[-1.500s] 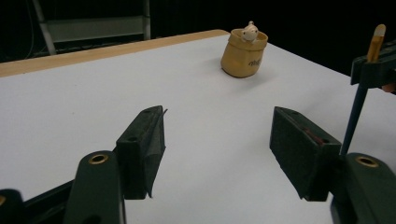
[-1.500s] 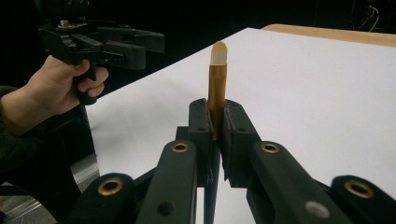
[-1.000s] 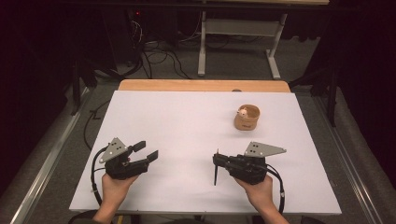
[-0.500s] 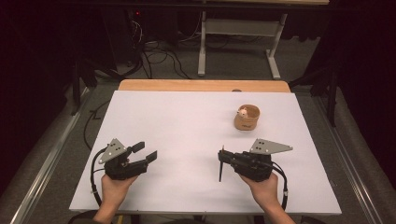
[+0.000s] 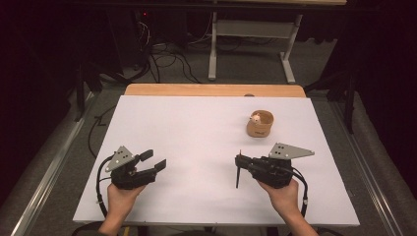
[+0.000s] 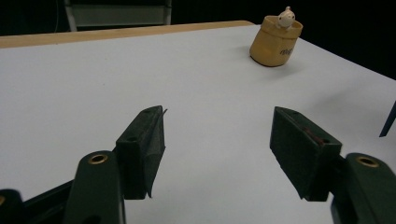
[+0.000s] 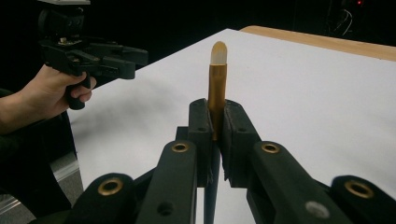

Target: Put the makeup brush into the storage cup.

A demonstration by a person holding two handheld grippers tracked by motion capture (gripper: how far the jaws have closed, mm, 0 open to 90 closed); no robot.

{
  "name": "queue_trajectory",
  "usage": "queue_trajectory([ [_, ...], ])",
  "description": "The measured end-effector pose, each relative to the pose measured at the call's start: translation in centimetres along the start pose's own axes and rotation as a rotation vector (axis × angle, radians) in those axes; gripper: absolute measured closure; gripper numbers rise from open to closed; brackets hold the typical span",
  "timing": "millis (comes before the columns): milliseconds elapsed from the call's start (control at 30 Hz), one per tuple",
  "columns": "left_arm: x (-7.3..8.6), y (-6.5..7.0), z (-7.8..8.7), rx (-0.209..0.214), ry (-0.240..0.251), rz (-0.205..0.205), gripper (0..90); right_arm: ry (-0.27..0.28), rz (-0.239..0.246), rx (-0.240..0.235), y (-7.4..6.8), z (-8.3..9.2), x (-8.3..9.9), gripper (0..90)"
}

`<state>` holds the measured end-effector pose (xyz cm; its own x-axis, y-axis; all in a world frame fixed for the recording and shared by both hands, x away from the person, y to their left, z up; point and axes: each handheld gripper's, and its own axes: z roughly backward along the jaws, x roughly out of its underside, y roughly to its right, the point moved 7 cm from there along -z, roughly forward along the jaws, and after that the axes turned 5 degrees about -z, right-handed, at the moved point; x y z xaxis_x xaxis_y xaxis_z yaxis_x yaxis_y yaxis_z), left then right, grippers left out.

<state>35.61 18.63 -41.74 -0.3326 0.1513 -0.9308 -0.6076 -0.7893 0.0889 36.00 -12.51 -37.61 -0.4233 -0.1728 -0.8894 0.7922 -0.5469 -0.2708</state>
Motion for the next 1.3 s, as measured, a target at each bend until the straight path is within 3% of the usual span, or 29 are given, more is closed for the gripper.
queue_trajectory([
  [400,0.0,0.0,0.1,0.000,0.002,0.003,35.8,0.012,0.005,0.010,0.5,0.5,-0.5,85.7],
  [1300,0.0,0.3,-0.1,0.009,-0.003,-0.001,36.0,0.029,-0.006,0.085,3.1,1.9,-1.6,85.7],
])
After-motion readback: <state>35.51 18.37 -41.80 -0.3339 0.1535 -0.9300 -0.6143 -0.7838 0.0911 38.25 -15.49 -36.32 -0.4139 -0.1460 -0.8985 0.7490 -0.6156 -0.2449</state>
